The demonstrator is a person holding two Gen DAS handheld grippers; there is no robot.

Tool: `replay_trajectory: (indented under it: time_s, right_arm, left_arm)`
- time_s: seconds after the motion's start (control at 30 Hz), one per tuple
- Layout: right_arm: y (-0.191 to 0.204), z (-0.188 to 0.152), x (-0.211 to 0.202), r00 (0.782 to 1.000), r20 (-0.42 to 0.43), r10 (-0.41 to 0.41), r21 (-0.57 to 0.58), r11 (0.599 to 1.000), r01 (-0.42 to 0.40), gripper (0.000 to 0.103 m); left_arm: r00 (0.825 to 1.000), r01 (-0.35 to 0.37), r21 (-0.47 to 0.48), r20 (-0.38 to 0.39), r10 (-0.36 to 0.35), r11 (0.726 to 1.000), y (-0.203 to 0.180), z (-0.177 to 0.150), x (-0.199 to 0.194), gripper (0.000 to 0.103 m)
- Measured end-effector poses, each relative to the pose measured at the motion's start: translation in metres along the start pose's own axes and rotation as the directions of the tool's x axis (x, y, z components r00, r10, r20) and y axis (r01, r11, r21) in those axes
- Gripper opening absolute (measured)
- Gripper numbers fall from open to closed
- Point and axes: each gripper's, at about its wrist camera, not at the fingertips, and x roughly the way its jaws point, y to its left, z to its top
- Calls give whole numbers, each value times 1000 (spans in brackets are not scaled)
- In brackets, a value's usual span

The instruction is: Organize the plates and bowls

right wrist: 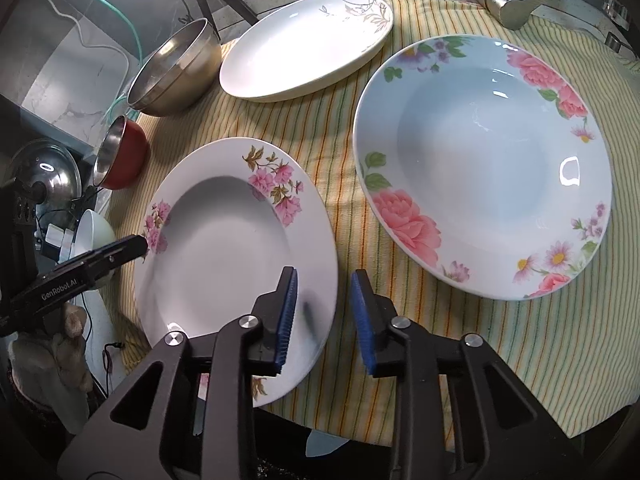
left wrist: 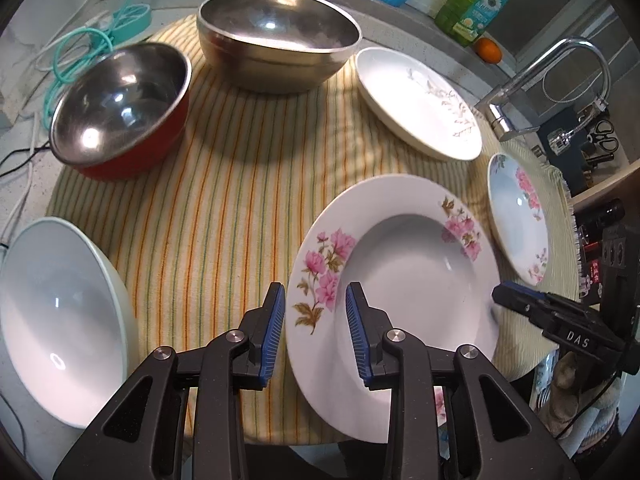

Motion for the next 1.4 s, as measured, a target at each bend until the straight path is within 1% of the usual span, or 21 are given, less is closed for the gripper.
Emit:
replay_trajectory:
  time_s: [0.03, 0.07, 0.1, 0.27, 0.43, 0.57, 0.77, 0.9, 0.97, 1.07, 1.17, 1.23, 1.33, 1.4]
  right_arm:
    - [0, -1, -2, 1000, 0, 1, -2, 1000, -1, 38]
    - [-1, -1, -4, 1000, 3, 2, -5, 1000, -2, 45]
    - [-3, -2, -7, 1000, 9, 1, -7, 1000, -1, 49]
    - [-12, -6, -28, 999, 38, -7, -17, 1000, 7, 49]
    - [-30, -5, -52, 996, 86, -33, -15, 999, 35, 49]
    - [-54, 1, -71, 990, 125, -57, 19, 998, 55, 49]
    - [-98, 13, -88, 983, 157, -99, 91, 992, 86, 49]
    - [-127, 22, -89, 980, 161, -116, 131, 987, 96, 49]
    - [-139, 27, -87, 979, 159, -126, 143, 984, 103, 49]
    - [-153, 33, -82, 982, 150, -118, 160, 983, 93, 48]
    - [-164, 39, -77, 985, 140, -103, 177, 981, 77, 42]
    - [-169, 40, -75, 987, 137, -89, 185, 981, 63, 41]
    - [-174, 44, -71, 988, 129, -80, 186, 981, 55, 38]
    - [-176, 46, -68, 990, 123, -71, 183, 982, 48, 32]
  left_arm:
    - [1000, -1, 4, 12, 1, 1000, -1, 2, -3, 35]
    - [1000, -1, 9, 25, 1, 1000, -3, 4, -6, 38]
    - [999, 1, 13, 34, -1, 1000, -5, 7, -8, 40]
    - [997, 42, 36, 70, -44, 998, -26, 18, -14, 42]
    - [993, 100, 62, 62, -103, 993, -58, 26, -3, 42]
    - [988, 140, 79, 50, -144, 987, -83, 32, 9, 42]
    - [985, 166, 117, 19, -170, 979, -122, 41, 31, 42]
    - [985, 173, 132, -1, -175, 976, -138, 46, 46, 42]
    - [984, 178, 139, -19, -177, 974, -146, 48, 54, 40]
    - [984, 179, 152, -40, -175, 972, -156, 52, 65, 39]
    - [985, 170, 157, -48, -165, 973, -162, 56, 72, 38]
    - [985, 172, 153, -55, -166, 973, -164, 57, 75, 36]
    - [984, 176, 139, -66, -168, 975, -165, 60, 81, 36]
    - [983, 174, 139, -73, -165, 975, -166, 60, 83, 36]
